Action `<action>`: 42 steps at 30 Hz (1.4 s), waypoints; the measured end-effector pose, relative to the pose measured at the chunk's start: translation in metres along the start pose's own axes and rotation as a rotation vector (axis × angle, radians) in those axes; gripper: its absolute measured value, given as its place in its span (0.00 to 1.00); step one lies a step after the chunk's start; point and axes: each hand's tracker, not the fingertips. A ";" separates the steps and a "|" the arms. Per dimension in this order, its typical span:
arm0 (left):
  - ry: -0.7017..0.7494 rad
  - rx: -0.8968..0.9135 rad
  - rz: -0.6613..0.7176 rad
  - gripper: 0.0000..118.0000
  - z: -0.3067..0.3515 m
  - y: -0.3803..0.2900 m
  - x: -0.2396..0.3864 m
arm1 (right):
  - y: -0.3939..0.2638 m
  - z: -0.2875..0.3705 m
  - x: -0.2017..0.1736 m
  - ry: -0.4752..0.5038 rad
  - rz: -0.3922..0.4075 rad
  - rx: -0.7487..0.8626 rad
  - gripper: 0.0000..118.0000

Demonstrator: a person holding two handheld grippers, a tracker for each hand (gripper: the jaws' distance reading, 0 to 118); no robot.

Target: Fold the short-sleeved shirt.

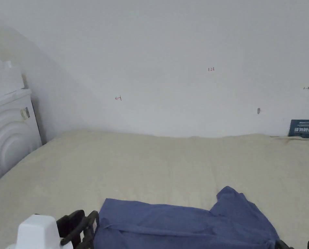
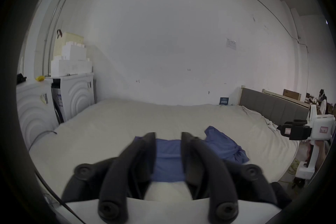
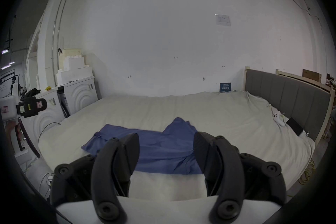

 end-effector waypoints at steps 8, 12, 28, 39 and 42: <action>0.002 -0.080 0.066 0.00 0.014 -0.032 0.002 | -0.026 0.002 -0.004 -0.004 -0.090 -0.077 0.01; -0.029 -0.072 0.074 0.00 0.018 -0.037 0.000 | -0.031 0.002 -0.003 0.007 -0.163 -0.092 0.01; 0.114 -0.214 0.139 0.09 -0.044 -0.088 -0.047 | -0.039 -0.006 -0.005 0.103 -0.189 -0.094 0.01; 0.180 -0.407 0.021 0.65 -0.180 -0.149 -0.112 | -0.050 -0.034 0.007 0.061 -0.180 -0.216 0.01; 0.160 -0.444 0.038 0.65 -0.204 -0.160 -0.121 | -0.054 -0.041 0.010 0.026 -0.166 -0.251 0.01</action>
